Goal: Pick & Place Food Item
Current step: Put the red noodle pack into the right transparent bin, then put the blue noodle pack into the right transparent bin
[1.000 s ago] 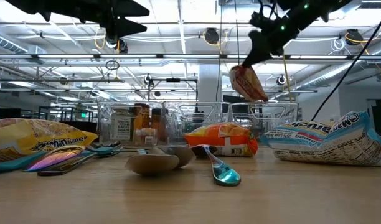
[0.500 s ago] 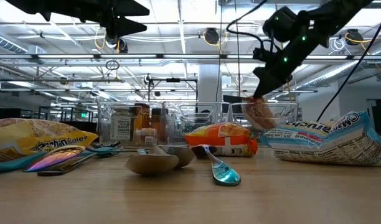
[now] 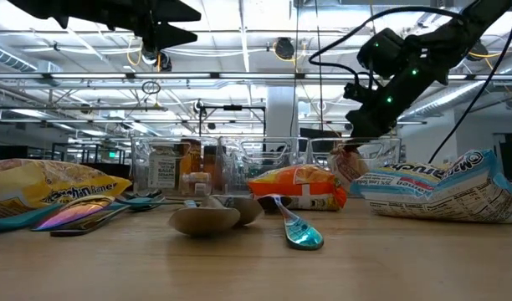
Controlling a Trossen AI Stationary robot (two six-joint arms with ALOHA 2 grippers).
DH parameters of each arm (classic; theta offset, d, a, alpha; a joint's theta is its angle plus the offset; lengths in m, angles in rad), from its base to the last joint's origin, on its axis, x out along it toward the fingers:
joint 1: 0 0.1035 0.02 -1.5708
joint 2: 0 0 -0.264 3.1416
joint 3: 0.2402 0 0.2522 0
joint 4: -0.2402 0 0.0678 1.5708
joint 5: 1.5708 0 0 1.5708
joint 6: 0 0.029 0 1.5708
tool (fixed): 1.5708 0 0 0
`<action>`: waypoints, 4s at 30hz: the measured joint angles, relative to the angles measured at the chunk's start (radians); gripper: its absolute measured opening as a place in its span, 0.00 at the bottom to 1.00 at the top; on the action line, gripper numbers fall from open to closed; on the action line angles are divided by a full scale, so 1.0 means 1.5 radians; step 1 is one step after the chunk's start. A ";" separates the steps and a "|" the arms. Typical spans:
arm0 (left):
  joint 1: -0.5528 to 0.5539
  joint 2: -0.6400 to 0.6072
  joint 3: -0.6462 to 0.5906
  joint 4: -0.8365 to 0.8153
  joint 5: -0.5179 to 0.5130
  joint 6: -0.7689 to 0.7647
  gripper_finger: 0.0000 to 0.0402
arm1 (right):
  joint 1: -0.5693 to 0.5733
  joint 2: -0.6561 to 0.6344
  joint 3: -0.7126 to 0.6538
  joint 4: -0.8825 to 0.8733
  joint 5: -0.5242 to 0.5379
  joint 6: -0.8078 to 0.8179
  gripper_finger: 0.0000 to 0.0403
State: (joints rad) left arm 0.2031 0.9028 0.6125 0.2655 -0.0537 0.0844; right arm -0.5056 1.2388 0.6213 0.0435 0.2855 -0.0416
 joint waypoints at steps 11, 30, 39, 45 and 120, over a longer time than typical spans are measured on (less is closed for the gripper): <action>0.000 0.000 0.000 0.000 0.000 -0.001 0.97 | 0.000 0.000 -0.005 0.026 0.000 -0.014 0.18; 0.000 0.000 0.000 0.000 0.000 0.010 0.97 | 0.232 -0.164 -0.005 0.102 -0.002 -0.052 0.51; 0.000 0.000 0.000 0.000 0.000 0.008 0.97 | 0.483 -0.164 -0.004 0.083 -0.002 -0.085 0.55; 0.000 0.000 0.000 0.000 0.001 0.015 0.97 | 0.617 -0.104 0.063 0.008 0.013 0.024 0.58; -0.001 0.000 -0.001 -0.042 0.002 -0.031 0.97 | 0.711 -0.075 0.162 -0.304 0.064 0.281 0.00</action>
State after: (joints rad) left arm 0.2016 0.9031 0.6117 0.2025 -0.0500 0.0374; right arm 0.5606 1.1258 0.8650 -0.4123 0.3819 0.3803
